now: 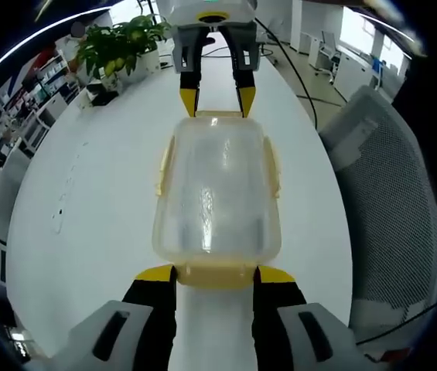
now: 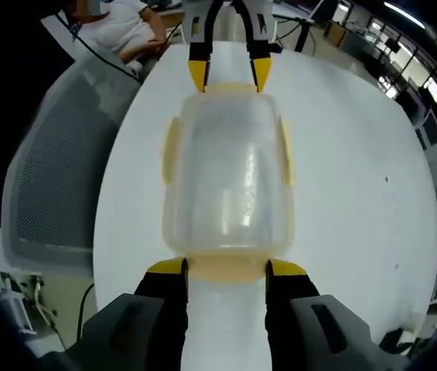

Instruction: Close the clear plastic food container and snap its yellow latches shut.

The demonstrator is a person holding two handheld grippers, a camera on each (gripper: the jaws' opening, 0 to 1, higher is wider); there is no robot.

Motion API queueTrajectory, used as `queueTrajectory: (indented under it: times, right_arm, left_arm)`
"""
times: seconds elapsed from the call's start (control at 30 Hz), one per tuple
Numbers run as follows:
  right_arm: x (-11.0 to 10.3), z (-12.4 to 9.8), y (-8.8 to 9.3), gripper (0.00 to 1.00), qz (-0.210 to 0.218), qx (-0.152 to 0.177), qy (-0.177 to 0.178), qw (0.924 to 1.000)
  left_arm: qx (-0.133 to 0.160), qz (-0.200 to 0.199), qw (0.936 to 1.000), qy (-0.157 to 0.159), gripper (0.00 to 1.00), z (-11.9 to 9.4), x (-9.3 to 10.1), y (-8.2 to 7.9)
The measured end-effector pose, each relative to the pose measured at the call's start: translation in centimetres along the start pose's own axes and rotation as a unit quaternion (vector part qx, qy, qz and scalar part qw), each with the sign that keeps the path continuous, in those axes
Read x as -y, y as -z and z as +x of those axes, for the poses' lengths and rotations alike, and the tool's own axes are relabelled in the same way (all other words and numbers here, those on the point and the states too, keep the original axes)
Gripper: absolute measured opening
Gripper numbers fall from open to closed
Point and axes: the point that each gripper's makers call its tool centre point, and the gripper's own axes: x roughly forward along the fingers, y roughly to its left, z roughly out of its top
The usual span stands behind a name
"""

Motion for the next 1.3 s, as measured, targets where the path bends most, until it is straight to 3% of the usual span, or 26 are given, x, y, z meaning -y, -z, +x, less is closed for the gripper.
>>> queueTrajectory:
  times: [0.83,1.3]
  right_arm:
    - [0.2,0.4,3.9,0.36,0.009,-0.038,-0.011,0.9992]
    - [0.0,0.3,4.4,0.36,0.004,-0.047,-0.015,0.9988]
  left_arm:
    - [0.005,-0.003,0.9999,0.012,0.32,3.2,0.0,-2.4]
    - [0.004,-0.012,0.9997,0.019,0.32,3.8,0.5,-2.6]
